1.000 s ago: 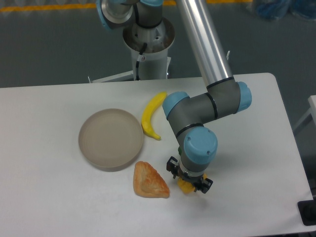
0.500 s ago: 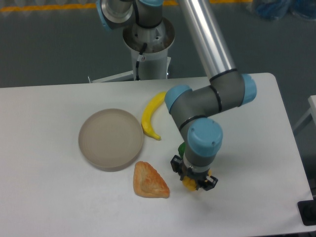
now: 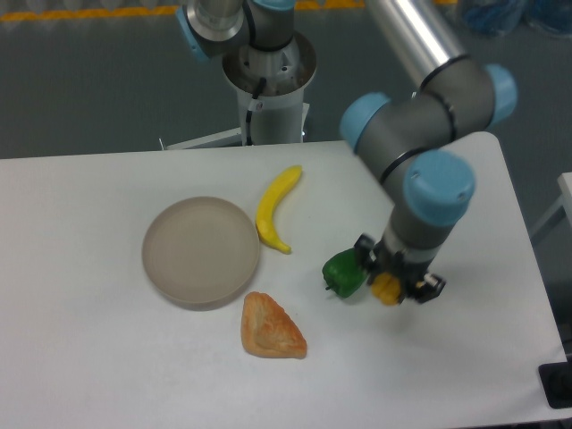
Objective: Pick up the yellow pepper from the table
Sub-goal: 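Lift the held yellow pepper up and away from the table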
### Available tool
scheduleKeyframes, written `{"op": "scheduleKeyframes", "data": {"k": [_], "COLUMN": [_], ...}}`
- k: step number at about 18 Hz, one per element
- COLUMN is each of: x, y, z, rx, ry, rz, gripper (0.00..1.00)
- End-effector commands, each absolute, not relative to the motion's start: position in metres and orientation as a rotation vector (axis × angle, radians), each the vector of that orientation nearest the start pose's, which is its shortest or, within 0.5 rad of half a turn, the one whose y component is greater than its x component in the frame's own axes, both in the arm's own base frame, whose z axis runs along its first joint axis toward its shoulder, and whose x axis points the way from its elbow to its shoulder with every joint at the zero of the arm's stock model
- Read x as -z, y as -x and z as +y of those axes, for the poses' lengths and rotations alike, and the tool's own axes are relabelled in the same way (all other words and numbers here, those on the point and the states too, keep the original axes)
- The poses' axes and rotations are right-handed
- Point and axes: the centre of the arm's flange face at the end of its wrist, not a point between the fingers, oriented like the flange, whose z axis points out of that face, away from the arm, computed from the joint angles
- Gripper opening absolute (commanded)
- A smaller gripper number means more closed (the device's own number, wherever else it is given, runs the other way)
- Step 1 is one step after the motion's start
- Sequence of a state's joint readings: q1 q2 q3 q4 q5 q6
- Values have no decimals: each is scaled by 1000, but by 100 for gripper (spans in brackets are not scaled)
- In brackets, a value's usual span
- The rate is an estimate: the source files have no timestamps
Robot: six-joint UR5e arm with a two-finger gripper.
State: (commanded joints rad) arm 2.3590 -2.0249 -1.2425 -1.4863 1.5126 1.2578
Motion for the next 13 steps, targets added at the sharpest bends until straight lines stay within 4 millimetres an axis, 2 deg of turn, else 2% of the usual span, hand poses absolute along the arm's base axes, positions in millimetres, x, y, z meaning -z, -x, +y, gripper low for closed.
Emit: {"op": "scheduleKeyframes", "data": {"k": [4, 6, 9, 13], "x": [-404, -407, -407, -406], "y": [408, 417, 421, 423], "z": [542, 533, 529, 527], "rx": [70, 56, 34, 34], "ry": [2987, 2978, 2957, 2947], "rz": [865, 930, 1099, 1124], "gripper": [7, 10, 11, 10]}}
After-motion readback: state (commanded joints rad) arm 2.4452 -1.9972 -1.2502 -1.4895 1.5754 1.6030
